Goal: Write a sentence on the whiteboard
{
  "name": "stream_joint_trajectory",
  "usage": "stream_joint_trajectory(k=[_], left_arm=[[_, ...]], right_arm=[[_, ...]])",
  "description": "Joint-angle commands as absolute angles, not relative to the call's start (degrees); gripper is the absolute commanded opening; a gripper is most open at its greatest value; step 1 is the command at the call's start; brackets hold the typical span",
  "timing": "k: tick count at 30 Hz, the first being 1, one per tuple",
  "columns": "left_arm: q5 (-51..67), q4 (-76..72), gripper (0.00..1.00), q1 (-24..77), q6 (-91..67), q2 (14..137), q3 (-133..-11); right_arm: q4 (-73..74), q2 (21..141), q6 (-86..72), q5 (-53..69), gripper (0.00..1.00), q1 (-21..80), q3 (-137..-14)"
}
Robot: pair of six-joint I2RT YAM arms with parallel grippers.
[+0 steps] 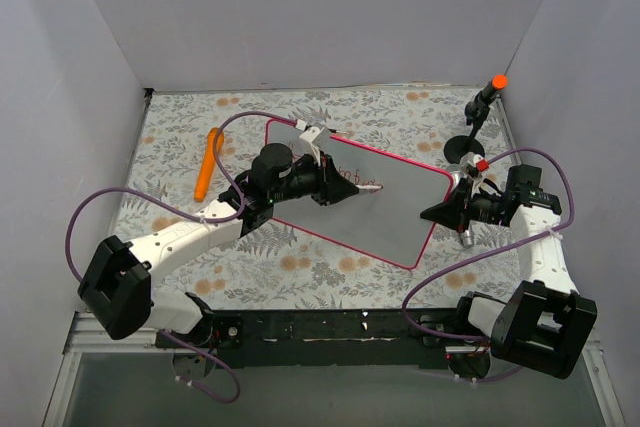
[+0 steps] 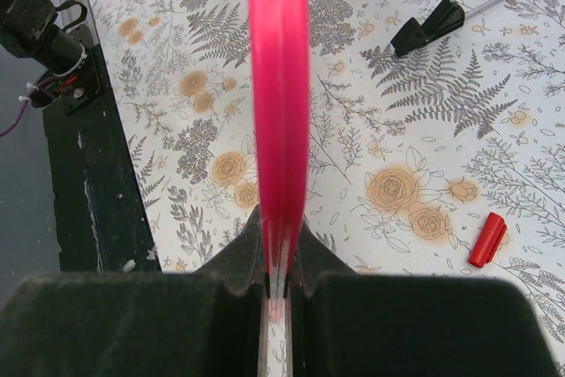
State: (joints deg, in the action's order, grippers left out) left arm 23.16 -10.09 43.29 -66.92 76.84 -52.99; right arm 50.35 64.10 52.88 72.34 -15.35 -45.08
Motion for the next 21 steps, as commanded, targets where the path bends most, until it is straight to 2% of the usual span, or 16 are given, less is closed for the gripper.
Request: stream_joint_trajectory(k=[1,21], left_arm=[[22.1,-9.5,0.00,42.8,-66.3,77.2,-54.1],[21.7,-6.3,0.00,42.8,-65.8,76.8,-52.8]], right_arm=[[48.0,63.5,56.2,67.1,0.01,-14.9,-45.2],[48.0,63.5,56.2,67.1,0.01,-14.9,-45.2]])
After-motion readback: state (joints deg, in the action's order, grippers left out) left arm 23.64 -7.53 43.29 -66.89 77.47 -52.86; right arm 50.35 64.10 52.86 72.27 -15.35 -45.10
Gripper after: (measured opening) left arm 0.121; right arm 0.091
